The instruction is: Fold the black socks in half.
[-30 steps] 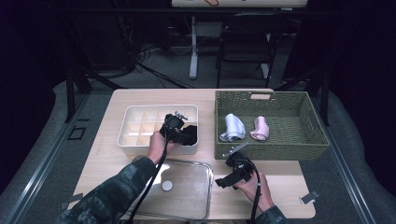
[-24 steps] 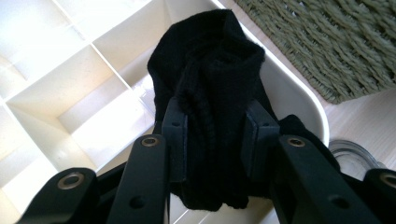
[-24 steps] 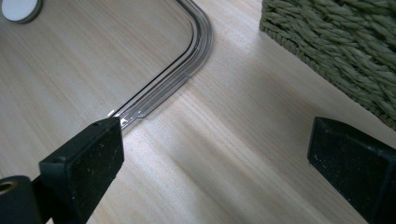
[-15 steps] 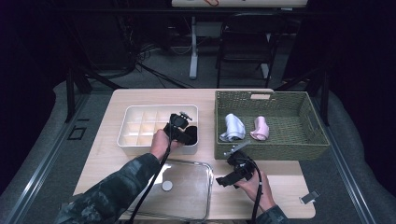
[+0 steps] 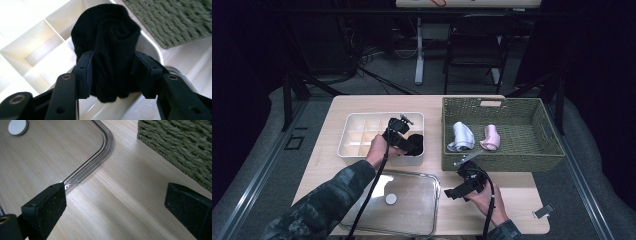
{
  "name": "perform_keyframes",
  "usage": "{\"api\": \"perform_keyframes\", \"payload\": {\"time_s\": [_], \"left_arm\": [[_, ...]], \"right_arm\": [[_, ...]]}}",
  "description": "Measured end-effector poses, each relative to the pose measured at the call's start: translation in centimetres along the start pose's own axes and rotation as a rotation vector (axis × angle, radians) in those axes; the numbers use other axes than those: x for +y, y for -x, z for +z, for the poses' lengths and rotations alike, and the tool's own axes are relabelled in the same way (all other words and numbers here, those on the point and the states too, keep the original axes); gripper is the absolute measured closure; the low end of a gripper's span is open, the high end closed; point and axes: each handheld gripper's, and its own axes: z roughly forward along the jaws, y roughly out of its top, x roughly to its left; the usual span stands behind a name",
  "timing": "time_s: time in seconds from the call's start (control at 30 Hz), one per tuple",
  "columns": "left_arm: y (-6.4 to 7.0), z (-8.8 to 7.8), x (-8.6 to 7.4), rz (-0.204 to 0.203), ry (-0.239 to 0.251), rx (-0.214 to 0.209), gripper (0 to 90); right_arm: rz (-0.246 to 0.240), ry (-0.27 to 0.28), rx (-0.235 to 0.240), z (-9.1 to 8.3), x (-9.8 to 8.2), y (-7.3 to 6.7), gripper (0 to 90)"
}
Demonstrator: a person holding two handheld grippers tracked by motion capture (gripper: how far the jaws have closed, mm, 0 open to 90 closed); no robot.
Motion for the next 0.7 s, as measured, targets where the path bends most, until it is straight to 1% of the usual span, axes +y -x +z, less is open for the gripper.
{"api": "perform_keyframes", "payload": {"time_s": [0.07, 0.13, 0.17, 0.2, 0.27, 0.3, 0.33, 0.37, 0.43, 0.47, 0.53, 0.6, 0.63, 0.67, 0.7], "left_arm": [[0.2, -0.1, -0.1, 0.006, -0.004, -0.005, 53.8], [0.3, 0.0, -0.2, 0.014, -0.007, 0.005, 60.7], [0.3, 0.1, -0.2, 0.018, -0.018, 0.004, 65.0], [0.3, 0.2, -0.3, 0.013, -0.024, 0.001, 67.9], [0.3, 0.7, -0.4, 0.013, -0.042, -0.006, 71.0], [0.4, 1.0, -0.4, 0.018, -0.051, -0.010, 71.8], [0.5, 1.2, -0.4, 0.026, -0.058, -0.007, 72.4], [0.7, 1.5, -0.3, 0.038, -0.075, 0.000, 73.0], [1.1, 2.1, -0.1, 0.047, -0.092, 0.013, 73.9], [1.2, 2.3, 0.0, 0.049, -0.097, 0.018, 74.3], [1.0, 2.5, 0.0, 0.049, -0.104, 0.013, 74.3], [0.9, 2.4, 0.0, 0.044, -0.096, 0.003, 73.7], [0.7, 2.3, -0.1, 0.042, -0.095, -0.005, 73.3], [0.7, 2.1, -0.1, 0.039, -0.087, -0.012, 72.6], [0.6, 2.0, -0.1, 0.035, -0.078, -0.017, 71.2]], "right_arm": [[-0.001, -0.001, 0.000, 0.0, 0.0, 0.0, 3.6], [-0.001, -0.002, 0.002, 0.0, 0.0, 0.0, 3.6], [0.005, 0.005, 0.002, 0.1, 0.0, -0.1, 3.6], [-0.007, -0.008, -0.003, 0.0, 0.0, -0.1, 3.6], [-0.009, -0.003, -0.001, 0.0, 0.0, -0.2, 3.6], [-0.005, 0.004, 0.012, 0.0, 0.0, -0.2, 3.6], [-0.007, 0.000, 0.024, -0.1, 0.0, -0.2, 3.6], [-0.004, 0.000, 0.031, -0.1, 0.0, -0.2, 3.6], [-0.008, -0.002, 0.028, -0.1, 0.1, -0.3, 3.7], [-0.008, 0.002, 0.035, 0.0, 0.0, -0.3, 3.7], [-0.016, -0.004, 0.026, -0.1, 0.0, -0.2, 3.6], [-0.014, 0.001, 0.033, -0.1, 0.0, -0.1, 3.7], [0.001, 0.007, 0.046, -0.1, 0.0, -0.2, 3.7], [-0.007, 0.004, 0.042, -0.2, 0.1, 0.0, 3.7], [-0.003, 0.002, 0.036, -0.3, 0.1, 0.0, 3.7]]}}
